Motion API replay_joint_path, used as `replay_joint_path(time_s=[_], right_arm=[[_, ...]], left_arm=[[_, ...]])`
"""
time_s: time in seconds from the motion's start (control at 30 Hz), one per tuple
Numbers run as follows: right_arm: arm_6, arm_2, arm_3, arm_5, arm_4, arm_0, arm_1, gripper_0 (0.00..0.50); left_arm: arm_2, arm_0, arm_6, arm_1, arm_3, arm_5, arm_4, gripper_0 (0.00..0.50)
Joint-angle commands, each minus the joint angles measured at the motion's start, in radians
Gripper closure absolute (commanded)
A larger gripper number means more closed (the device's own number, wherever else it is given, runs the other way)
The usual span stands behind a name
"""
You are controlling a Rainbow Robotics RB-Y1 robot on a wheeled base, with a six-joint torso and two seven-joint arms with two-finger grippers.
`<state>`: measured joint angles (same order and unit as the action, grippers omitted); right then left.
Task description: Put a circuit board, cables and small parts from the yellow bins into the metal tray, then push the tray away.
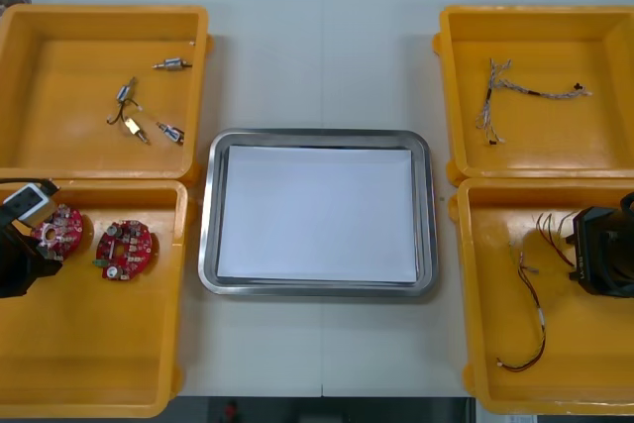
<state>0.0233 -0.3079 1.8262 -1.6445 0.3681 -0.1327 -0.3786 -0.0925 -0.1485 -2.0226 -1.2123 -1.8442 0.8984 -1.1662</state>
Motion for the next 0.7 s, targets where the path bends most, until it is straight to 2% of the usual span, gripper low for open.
replay_joint_path(time_s=[0.03, 0.3, 0.37, 0.4, 0.47, 0.53, 0.57, 0.7], right_arm=[[-0.043, 0.016, 0.004, -0.012, 0.011, -0.016, 0.014, 0.0], [-0.077, 0.038, 0.004, -0.012, 0.017, -0.015, 0.014, 0.0], [-0.085, 0.039, 0.004, -0.012, 0.02, -0.012, 0.014, 0.199], [-0.085, 0.038, 0.004, -0.012, 0.02, -0.01, 0.014, 0.249], [-0.085, 0.039, 0.004, -0.012, 0.022, -0.008, 0.014, 0.387], [-0.085, 0.039, 0.004, -0.011, 0.023, -0.008, 0.014, 0.479], [-0.085, 0.039, 0.004, -0.011, 0.023, -0.008, 0.014, 0.5], [-0.085, 0.038, 0.004, -0.003, 0.009, -0.002, 0.014, 0.5]], left_arm=[[-0.013, 0.024, -0.168, -0.042, 0.003, -0.012, 0.007, 0.0], [-0.033, 0.027, -0.166, -0.039, 0.005, -0.03, 0.007, 0.0], [-0.044, 0.035, -0.165, -0.041, 0.006, -0.033, 0.008, 0.0], [-0.047, 0.038, -0.165, -0.039, 0.008, -0.033, 0.008, 0.0], [-0.053, 0.041, -0.165, -0.039, 0.011, -0.033, 0.008, 0.0], [-0.056, 0.041, -0.168, -0.039, 0.014, -0.042, 0.008, 0.0], [-0.061, 0.043, -0.168, -0.041, 0.016, -0.047, 0.01, 0.0], [-0.065, 0.047, -0.171, -0.041, 0.02, -0.052, 0.014, 0.0]])
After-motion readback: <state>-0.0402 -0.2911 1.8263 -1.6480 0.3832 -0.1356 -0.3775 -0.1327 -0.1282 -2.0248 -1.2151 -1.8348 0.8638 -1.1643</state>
